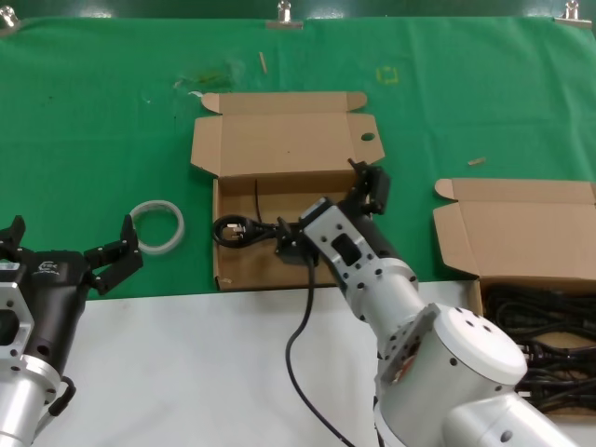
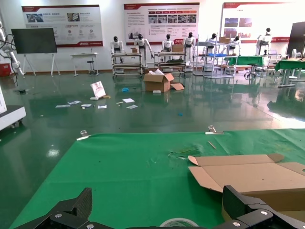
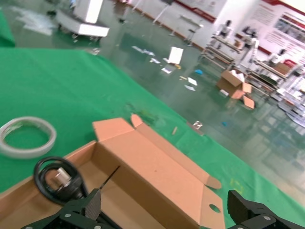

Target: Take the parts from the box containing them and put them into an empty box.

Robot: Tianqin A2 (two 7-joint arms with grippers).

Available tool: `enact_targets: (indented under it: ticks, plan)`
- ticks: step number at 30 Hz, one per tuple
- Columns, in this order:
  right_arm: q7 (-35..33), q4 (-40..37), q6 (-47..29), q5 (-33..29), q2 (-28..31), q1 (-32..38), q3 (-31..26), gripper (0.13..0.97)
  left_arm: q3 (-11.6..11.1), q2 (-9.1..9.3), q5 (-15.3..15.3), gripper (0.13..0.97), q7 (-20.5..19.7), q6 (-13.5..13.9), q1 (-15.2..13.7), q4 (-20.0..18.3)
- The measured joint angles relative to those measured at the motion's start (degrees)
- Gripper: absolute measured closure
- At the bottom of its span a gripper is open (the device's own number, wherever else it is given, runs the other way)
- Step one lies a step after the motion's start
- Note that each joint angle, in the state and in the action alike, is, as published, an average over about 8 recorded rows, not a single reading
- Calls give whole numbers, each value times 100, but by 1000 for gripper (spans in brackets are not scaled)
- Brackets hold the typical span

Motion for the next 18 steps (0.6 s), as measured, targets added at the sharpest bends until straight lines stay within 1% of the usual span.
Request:
enact_targets:
  ticks: [8,18]
  plan:
    - [825,168,-361,-565,0,-346,507,148,0,0,0,132,0,0,0,0]
    - [1869,383,-820,-1283,0,-784,1154,134,0,0,-1,132,0,0,0,0]
